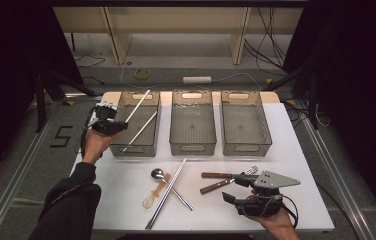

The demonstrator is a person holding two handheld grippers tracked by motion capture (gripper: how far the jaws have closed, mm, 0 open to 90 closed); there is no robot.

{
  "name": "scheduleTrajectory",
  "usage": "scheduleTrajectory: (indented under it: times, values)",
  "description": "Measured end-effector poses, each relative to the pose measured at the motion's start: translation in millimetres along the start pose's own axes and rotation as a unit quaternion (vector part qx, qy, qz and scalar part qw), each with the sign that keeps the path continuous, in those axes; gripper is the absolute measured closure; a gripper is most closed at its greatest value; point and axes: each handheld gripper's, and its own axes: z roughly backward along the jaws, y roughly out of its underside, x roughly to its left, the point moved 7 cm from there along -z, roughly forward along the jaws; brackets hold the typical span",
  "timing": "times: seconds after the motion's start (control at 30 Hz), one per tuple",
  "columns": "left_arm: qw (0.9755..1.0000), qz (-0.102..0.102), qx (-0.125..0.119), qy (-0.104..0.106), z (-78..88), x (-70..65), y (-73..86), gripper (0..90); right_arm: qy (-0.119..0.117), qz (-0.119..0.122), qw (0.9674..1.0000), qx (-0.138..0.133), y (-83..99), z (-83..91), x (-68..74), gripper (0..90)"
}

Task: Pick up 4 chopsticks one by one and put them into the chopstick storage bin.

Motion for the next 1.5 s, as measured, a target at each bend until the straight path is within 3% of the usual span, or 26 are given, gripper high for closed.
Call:
scheduleTrajectory:
  times: [0.47, 0.63, 0.7, 0.8, 0.9, 1.07, 1.17, 1.27, 1.43, 1.5]
  values:
    - [0.9998, 0.004, 0.02, -0.006, -13.7, 5.5, 5.7, 84.7, -0.008, -0.002, 1.0, -0.001, -0.9, -0.1, 1.5, 31.7]
    - [0.9999, 0.015, 0.003, -0.008, -14.0, 5.0, 2.1, 83.2, -0.009, 0.0, 1.0, 0.0, -0.7, -0.4, 1.8, 31.8]
    - [0.9996, 0.026, -0.007, 0.0, -12.3, 3.8, 0.6, 77.5, -0.01, -0.001, 0.9999, 0.001, -0.5, -0.4, 2.3, 31.8]
    - [0.9995, 0.026, -0.013, 0.008, -8.4, -0.2, 0.5, 72.2, -0.011, -0.002, 0.9999, 0.001, -0.5, -0.4, 2.8, 31.8]
    - [0.9987, 0.037, -0.024, 0.027, -0.7, -10.9, 1.0, 63.3, -0.011, -0.001, 0.9999, 0.001, -0.4, -0.1, 2.8, 31.8]
    - [0.9984, 0.017, -0.026, 0.046, 21.1, -38.5, 7.0, 47.2, -0.01, 0.0, 0.9999, 0.002, -0.4, -0.3, 2.8, 31.8]
    - [0.9973, 0.016, -0.033, 0.063, 33.4, -54.5, 10.7, 40.2, -0.008, -0.001, 1.0, 0.0, -0.9, -0.3, 2.4, 31.8]
    - [0.9958, 0.009, -0.041, 0.082, 42.8, -70.0, 19.3, 36.6, -0.005, -0.001, 1.0, 0.002, -0.5, -0.7, 2.6, 31.8]
    - [0.9961, -0.019, -0.018, 0.084, 50.0, -89.4, 39.6, 33.8, -0.001, 0.002, 1.0, 0.001, -0.9, -1.5, 3.2, 31.2]
    - [0.9964, -0.019, -0.016, 0.081, 52.4, -94.0, 46.1, 32.0, 0.001, 0.002, 1.0, -0.001, -1.4, -1.4, 2.9, 30.2]
